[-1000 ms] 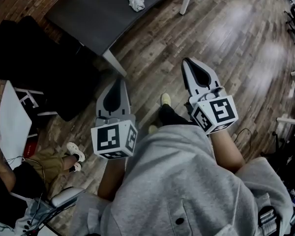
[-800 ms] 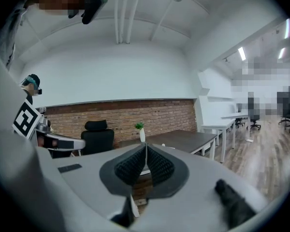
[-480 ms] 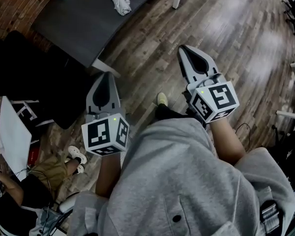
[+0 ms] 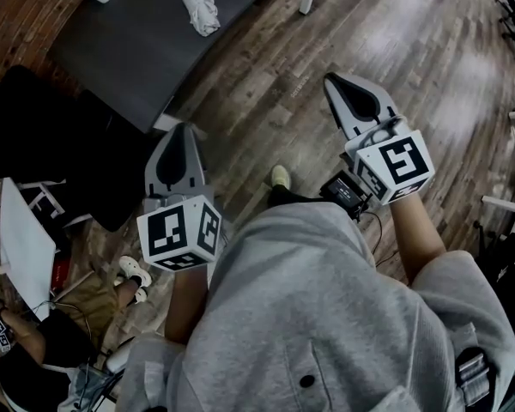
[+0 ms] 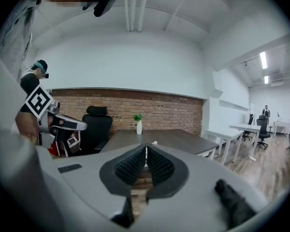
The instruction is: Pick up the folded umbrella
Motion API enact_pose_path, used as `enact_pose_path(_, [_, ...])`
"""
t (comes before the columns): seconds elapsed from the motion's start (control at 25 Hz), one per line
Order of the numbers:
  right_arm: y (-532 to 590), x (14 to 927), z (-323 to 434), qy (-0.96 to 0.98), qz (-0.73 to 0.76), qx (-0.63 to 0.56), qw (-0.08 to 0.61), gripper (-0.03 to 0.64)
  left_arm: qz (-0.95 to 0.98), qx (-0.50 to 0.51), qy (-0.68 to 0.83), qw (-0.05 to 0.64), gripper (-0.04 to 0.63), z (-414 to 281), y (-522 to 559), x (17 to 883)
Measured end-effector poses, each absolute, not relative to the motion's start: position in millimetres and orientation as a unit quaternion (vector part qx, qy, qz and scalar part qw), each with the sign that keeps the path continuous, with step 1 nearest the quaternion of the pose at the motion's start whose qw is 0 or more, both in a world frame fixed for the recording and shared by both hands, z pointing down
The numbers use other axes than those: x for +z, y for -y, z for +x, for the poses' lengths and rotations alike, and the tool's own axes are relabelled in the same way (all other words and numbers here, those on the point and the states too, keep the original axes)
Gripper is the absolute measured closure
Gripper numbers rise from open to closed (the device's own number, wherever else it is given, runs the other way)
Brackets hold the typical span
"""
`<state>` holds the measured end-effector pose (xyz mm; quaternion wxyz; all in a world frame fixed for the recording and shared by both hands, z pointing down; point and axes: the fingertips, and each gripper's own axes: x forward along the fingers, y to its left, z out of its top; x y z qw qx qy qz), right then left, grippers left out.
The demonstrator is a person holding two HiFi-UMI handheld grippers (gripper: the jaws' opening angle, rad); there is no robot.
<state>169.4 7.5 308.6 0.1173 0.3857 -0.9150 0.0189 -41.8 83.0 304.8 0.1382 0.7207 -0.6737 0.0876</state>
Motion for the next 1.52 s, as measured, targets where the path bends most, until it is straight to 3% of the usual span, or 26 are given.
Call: enact_pose_path(1.52, [70.5,322.1,159.9,0.926,0.363,0.091,0.044,0.592,0.678,0.091,0.719,0.122,0.58,-32.6,-18.1,306.9])
